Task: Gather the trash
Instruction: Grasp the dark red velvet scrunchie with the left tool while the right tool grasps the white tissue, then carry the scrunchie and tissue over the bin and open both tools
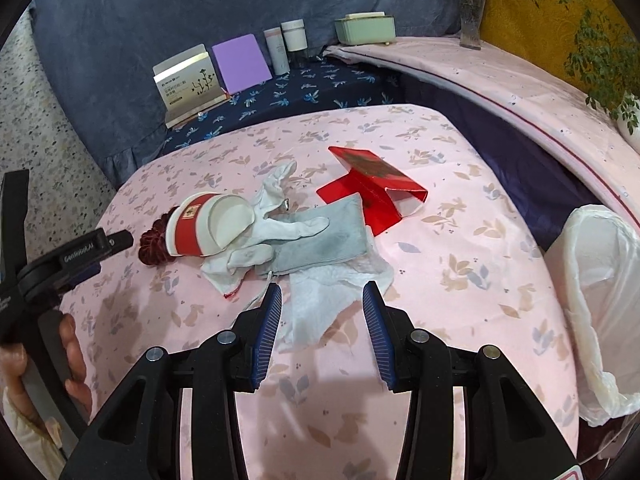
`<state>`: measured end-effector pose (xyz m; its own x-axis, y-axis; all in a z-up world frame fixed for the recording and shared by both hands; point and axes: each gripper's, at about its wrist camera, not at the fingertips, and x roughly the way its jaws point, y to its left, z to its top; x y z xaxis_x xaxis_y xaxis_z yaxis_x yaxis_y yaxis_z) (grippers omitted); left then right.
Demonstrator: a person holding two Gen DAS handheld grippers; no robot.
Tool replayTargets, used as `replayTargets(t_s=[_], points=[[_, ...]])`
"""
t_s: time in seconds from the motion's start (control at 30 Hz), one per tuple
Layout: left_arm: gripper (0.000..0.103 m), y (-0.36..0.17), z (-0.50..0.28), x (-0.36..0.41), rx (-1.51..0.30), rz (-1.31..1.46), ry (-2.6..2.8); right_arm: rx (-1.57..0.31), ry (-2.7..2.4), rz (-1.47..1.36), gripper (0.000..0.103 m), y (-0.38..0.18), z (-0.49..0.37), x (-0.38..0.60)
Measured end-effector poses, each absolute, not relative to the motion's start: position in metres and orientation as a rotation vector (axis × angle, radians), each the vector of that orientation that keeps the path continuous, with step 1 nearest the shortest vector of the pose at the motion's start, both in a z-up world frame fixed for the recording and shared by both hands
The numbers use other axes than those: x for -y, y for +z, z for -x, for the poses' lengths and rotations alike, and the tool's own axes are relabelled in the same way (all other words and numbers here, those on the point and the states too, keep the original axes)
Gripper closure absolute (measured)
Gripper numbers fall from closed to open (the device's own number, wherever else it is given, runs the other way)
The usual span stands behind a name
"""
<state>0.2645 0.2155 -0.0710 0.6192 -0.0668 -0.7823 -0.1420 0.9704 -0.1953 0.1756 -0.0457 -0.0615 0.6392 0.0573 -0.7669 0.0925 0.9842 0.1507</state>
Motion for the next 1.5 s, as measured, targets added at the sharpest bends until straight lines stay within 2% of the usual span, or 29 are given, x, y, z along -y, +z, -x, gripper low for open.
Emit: replayTargets(t_s=[0.2,0.37,0.4,0.5,0.57,0.63,0.73,1.2,1.5], points=[[0.047,-0.093,-0.294,-0.206,-0.953,0.223,0.025,-0.927,-0.045,-0.191,0.061,-0.085,-0.188,0.049],[0.071,-0.103,-0.296,-0.196,-0.957,0.212,-0.002,-0.955,-0.061,-0.209,0.061,-0.100,-0.188,0.055],[0.079,-0.103,-0.295,-0.193,-0.954,0.207,-0.012,-0.958,-0.060,-0.211,0.061,-0.101,-0.188,0.056],[0.083,-0.099,-0.291,-0.188,-0.947,0.207,-0.020,-0.965,-0.055,-0.217,0.061,-0.104,-0.191,0.055],[0.084,-0.096,-0.285,-0.186,-0.940,0.211,-0.024,-0.963,-0.048,-0.225,0.066,-0.105,-0.192,0.055],[0.084,-0.091,-0.276,-0.184,-0.935,0.212,-0.023,-0.966,-0.029,-0.239,0.081,-0.105,-0.192,0.055],[0.085,-0.085,-0.262,-0.180,-0.927,0.204,-0.020,-0.969,-0.012,-0.251,0.099,-0.103,-0.189,0.054],[0.085,-0.033,-0.186,-0.161,-0.851,0.207,-0.064,-0.824,-0.018,-0.266,0.101,-0.037,-0.134,0.075],[0.085,0.003,-0.144,-0.118,-0.792,0.151,-0.143,-0.746,-0.050,-0.299,0.101,-0.006,-0.094,0.105]])
